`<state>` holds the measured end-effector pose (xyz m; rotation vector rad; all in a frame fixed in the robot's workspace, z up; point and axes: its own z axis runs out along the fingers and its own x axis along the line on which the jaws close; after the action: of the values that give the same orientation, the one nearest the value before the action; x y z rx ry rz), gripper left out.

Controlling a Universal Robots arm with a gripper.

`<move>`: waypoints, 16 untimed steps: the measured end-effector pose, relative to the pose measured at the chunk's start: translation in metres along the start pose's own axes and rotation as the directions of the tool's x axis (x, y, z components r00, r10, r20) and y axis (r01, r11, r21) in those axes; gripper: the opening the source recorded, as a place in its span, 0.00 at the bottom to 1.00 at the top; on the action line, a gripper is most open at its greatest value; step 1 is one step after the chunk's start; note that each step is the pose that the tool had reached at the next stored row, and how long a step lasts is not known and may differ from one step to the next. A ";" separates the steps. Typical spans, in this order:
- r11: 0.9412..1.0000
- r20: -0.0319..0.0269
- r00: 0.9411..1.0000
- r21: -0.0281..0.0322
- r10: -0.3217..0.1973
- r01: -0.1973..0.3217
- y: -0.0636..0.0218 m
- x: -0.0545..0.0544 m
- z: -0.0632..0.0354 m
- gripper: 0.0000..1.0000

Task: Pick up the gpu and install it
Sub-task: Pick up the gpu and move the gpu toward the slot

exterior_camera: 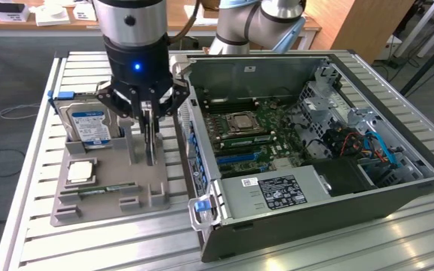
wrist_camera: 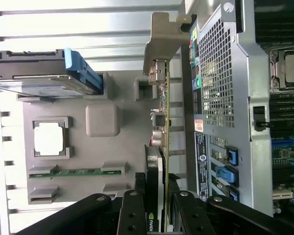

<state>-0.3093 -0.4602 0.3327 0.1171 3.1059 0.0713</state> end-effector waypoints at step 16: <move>1.000 0.000 1.000 0.000 0.000 0.000 0.0034 -0.002 -0.0724 0.27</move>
<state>-0.3093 -0.4602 0.4053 0.1171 3.1060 0.0713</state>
